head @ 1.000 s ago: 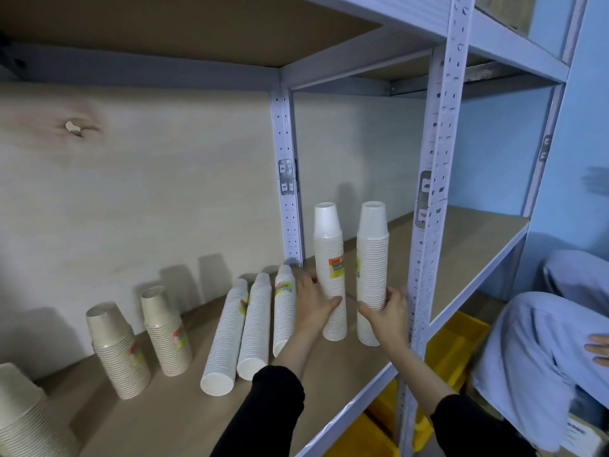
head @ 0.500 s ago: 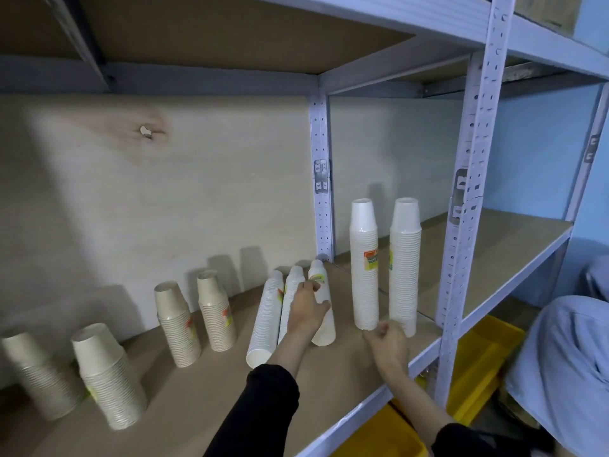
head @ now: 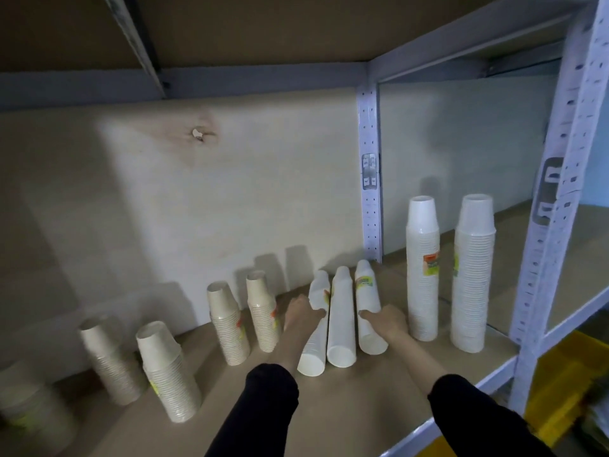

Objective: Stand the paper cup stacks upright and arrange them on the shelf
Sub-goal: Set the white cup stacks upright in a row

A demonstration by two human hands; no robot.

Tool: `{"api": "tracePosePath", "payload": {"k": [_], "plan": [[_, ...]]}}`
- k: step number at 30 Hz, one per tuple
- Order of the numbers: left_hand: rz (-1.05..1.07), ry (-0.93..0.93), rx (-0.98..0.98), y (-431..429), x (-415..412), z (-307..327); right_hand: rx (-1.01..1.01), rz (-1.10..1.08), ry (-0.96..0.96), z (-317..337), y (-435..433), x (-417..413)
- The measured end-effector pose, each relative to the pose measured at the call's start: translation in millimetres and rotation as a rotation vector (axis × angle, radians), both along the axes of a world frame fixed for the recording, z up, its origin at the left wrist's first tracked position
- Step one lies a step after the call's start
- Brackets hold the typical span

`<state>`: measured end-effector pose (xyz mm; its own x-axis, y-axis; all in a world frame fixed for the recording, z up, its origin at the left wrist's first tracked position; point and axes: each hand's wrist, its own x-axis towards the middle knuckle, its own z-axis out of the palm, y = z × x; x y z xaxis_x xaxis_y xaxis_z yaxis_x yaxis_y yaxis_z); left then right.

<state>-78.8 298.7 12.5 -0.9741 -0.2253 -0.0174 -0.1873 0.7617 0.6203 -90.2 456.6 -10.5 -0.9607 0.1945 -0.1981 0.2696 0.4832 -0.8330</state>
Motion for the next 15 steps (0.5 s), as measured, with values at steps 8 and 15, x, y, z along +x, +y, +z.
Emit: {"api": "tracePosePath", "payload": {"k": [8,15], "plan": [[0.018,-0.131,0.168,-8,-24,-26,-0.082,0.063,-0.069,-13,-4,-26],[0.119,-0.133,0.222,-14,-35,-25,-0.388,0.009,-0.102,-14,-2,-38]]}}
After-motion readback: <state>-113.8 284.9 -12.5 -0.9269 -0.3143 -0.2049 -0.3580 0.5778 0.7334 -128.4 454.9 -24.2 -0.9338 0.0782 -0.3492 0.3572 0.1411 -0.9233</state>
